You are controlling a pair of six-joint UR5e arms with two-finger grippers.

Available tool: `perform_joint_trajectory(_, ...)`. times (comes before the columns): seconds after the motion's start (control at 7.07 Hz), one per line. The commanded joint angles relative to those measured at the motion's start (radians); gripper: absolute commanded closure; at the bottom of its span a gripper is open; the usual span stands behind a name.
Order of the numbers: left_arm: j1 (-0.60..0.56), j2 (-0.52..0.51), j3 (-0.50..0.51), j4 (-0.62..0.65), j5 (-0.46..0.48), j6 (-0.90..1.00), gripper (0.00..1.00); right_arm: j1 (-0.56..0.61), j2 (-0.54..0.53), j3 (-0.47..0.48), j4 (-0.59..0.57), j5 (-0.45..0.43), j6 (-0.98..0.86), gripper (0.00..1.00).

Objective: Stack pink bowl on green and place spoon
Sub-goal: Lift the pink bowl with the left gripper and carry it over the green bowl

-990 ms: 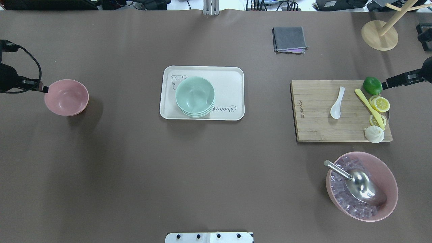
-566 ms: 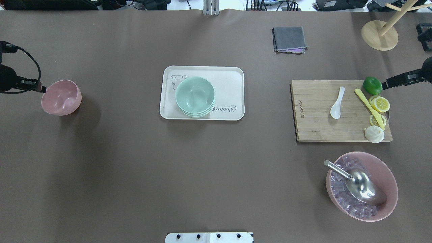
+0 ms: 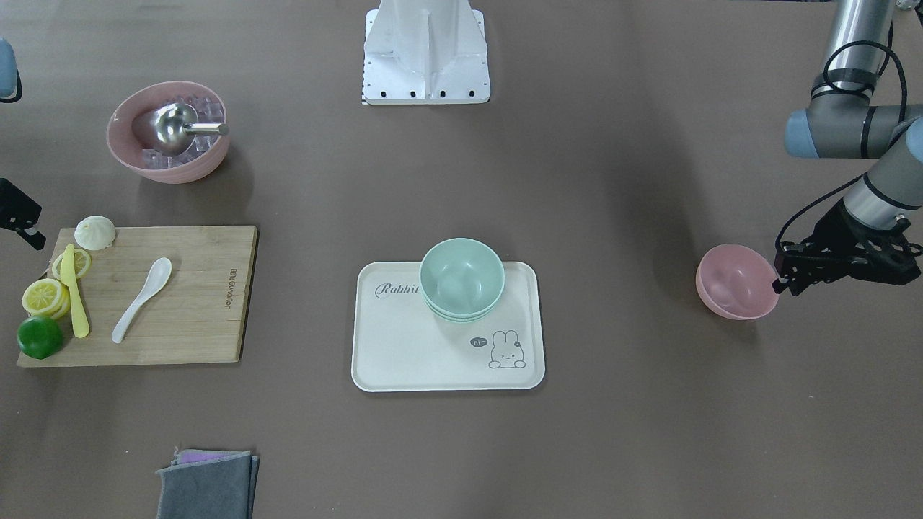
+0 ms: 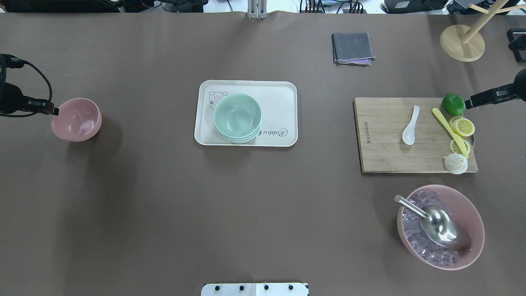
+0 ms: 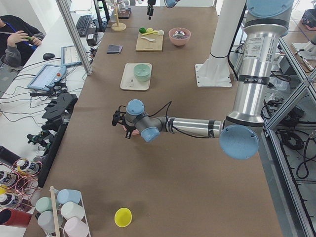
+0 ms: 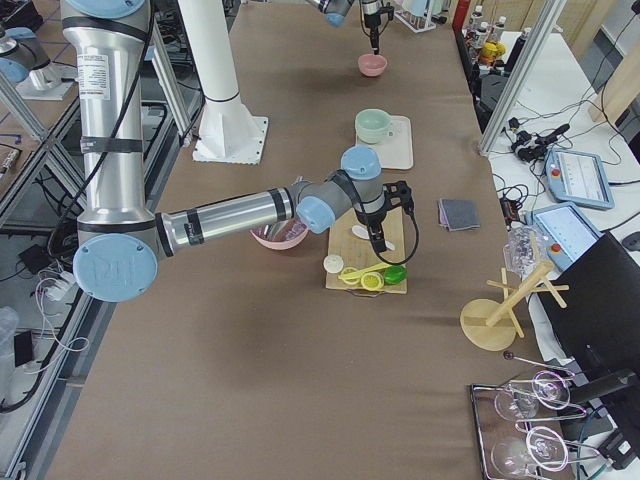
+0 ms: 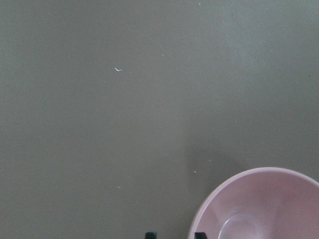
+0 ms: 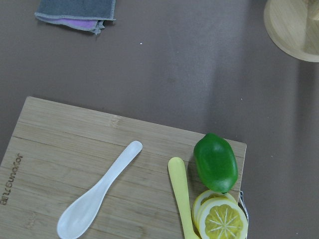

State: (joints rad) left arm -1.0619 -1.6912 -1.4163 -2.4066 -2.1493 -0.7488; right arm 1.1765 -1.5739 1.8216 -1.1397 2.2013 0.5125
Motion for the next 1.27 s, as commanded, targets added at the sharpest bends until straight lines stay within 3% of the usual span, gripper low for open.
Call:
perform_joint_trajectory(0.0, 0.037, -0.008, -0.003, -0.005, 0.017, -0.007, 0.66, 0.000, 0.000, -0.001, 0.000, 0.000, 0.000, 0.00)
perform_joint_trajectory(0.14, 0.039, -0.008, -0.003, -0.008, 0.017, -0.007, 0.87, 0.000, 0.000, -0.002, 0.000, 0.000, 0.000, 0.00)
perform_joint_trajectory(0.28, 0.039, -0.007, -0.001, -0.009, 0.016, -0.006, 1.00, 0.000, 0.000, -0.002, 0.000, 0.000, 0.000, 0.00)
perform_joint_trajectory(0.71, 0.036, -0.024, -0.057, 0.007, 0.005, -0.012, 1.00, 0.000, 0.002, -0.001, 0.000, 0.000, 0.001, 0.00)
perform_joint_trajectory(1.13, 0.055, -0.226, -0.091, 0.168, 0.014, -0.225, 1.00, 0.000, 0.000, -0.002, -0.002, 0.000, 0.001, 0.00)
